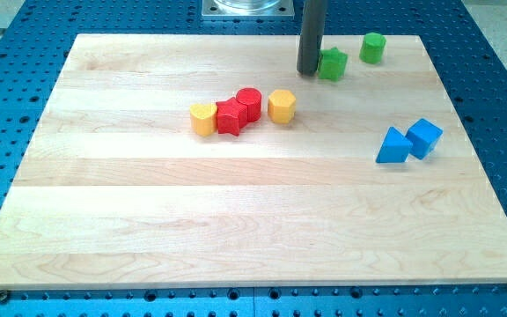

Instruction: Move the green star into the green circle

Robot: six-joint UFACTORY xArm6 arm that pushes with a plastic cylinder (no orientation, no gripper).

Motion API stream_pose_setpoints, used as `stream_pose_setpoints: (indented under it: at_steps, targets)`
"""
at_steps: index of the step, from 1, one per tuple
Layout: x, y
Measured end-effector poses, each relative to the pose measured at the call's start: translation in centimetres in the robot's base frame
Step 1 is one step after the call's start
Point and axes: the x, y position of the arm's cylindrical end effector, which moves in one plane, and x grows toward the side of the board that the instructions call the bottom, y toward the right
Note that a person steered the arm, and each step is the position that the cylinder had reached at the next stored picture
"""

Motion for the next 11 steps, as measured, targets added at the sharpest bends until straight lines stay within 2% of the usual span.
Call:
stream_pose_setpoints:
  at_steps: [1,3,5,8,9,10,11]
  targets:
    - [2.5,-0.2]
    - [-0.2,4.8]
    - [-0.2,8.6]
    - [0.6,9.1]
    - [2.4,7.0]
    - [6.8,4.8]
    - [7.5,-0.4]
